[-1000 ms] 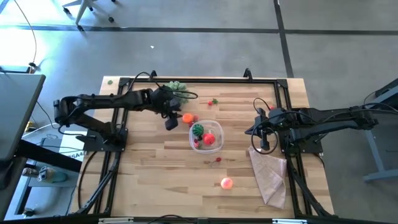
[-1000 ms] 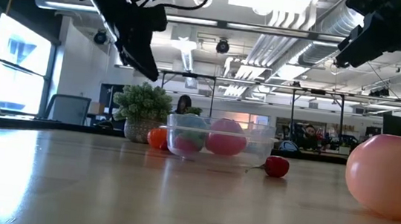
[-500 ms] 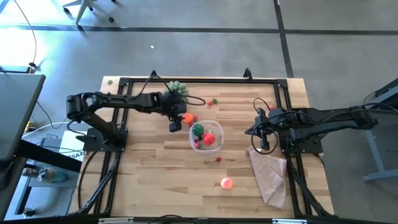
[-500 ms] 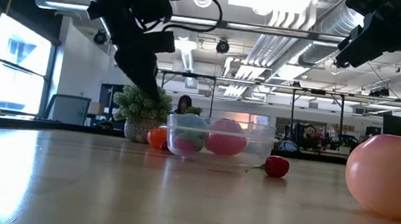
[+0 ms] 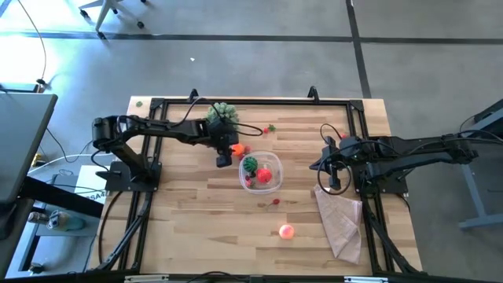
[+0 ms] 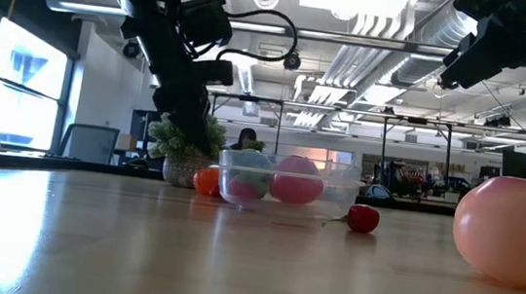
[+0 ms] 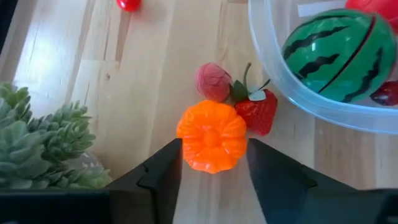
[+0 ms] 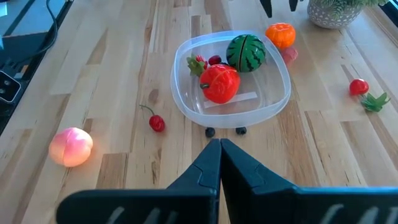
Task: Pick and placing Produce into tupperware
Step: Put the pumpkin into the transparent container
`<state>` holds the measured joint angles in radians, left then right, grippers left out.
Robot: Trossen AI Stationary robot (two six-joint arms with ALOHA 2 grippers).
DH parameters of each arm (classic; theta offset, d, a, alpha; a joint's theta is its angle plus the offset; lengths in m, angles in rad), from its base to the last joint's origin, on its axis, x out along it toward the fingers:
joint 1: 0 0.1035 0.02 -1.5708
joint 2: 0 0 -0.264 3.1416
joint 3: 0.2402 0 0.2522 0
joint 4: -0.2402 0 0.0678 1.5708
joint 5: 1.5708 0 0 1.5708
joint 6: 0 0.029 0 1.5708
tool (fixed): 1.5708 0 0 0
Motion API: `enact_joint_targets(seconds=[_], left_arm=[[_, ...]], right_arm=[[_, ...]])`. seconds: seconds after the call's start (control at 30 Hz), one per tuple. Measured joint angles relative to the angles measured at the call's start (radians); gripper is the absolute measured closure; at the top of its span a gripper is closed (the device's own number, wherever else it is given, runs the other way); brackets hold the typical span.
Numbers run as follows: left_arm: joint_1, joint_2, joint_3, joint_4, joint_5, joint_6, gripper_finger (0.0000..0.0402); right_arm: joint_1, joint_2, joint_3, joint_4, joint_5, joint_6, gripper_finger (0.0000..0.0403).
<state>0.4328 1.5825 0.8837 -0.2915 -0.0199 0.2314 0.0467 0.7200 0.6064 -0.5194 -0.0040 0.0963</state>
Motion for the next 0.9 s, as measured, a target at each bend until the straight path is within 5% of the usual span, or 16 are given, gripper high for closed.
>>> enact_joint_targets(seconds=[0.37,0.9], left_arm=[[0.044,0.005,0.000,0.006,0.056,0.008,0.0132],[0.091,0.078,0.000,0.065,0.161,0.058,0.0141]], right_arm=[[0.000,0.000,0.000,0.000,0.000,0.000,0.0403],[0.000,0.000,0.000,0.000,0.000,0.000,0.0403]])
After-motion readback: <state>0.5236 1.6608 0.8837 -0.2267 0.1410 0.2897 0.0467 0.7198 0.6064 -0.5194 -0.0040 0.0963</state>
